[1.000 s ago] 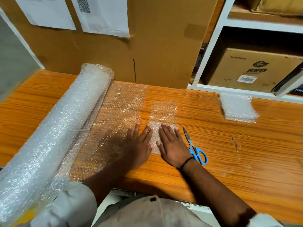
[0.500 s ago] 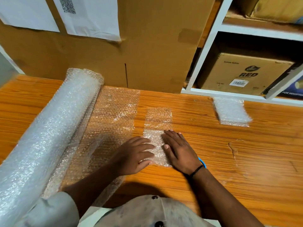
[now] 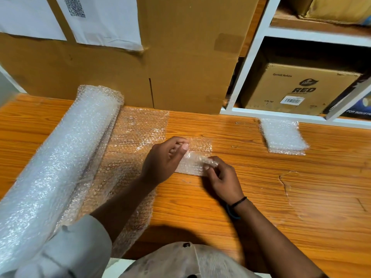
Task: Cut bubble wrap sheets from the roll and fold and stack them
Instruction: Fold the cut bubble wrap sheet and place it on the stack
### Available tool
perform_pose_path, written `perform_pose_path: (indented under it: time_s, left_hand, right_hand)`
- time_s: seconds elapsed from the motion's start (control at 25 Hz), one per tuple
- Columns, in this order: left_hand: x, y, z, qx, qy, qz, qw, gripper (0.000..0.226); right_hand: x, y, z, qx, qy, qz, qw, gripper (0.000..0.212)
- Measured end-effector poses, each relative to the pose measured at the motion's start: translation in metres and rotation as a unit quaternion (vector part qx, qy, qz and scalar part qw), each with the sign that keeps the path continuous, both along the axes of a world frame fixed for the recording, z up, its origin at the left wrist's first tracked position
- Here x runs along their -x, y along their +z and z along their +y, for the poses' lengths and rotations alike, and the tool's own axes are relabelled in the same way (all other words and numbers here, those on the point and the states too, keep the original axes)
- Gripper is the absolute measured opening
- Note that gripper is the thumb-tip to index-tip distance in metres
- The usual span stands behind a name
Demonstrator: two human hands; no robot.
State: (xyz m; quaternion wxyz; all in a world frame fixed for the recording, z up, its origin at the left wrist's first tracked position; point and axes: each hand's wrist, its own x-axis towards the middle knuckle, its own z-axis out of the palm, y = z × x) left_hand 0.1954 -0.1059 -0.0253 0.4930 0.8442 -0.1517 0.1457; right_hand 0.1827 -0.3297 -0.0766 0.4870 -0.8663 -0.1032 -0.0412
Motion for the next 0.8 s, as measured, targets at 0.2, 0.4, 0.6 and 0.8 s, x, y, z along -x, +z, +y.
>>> perform_pose_path:
  time_s: [0.2,0.4,0.6,0.8]
  left_hand:
    - [-0.012,-0.018,-0.003,0.005,0.077,0.031,0.997,0.05]
    - [-0.02,-0.054,-0.005,-0.227,0.096,0.028,0.969,0.072]
    - [-0.025,-0.063,-0.015,-0.396,0.046,0.063,0.915,0.066]
    - [-0.021,-0.085,-0.013,-0.472,-0.016,0.059,0.879,0.066]
  right_hand:
    - [-0.042,0.016,0.007,-0.008,-0.067,0.025,0.997,0.02]
    - [-0.075,0.014,0.015,0.084,-0.096,0.058,0.99,0.041]
    - [-0.067,0.004,0.021,0.246,-0.145,-0.064,0.956,0.059]
    - [-0.047,-0.008,0.038,0.401,0.041,-0.036,0.914,0.07]
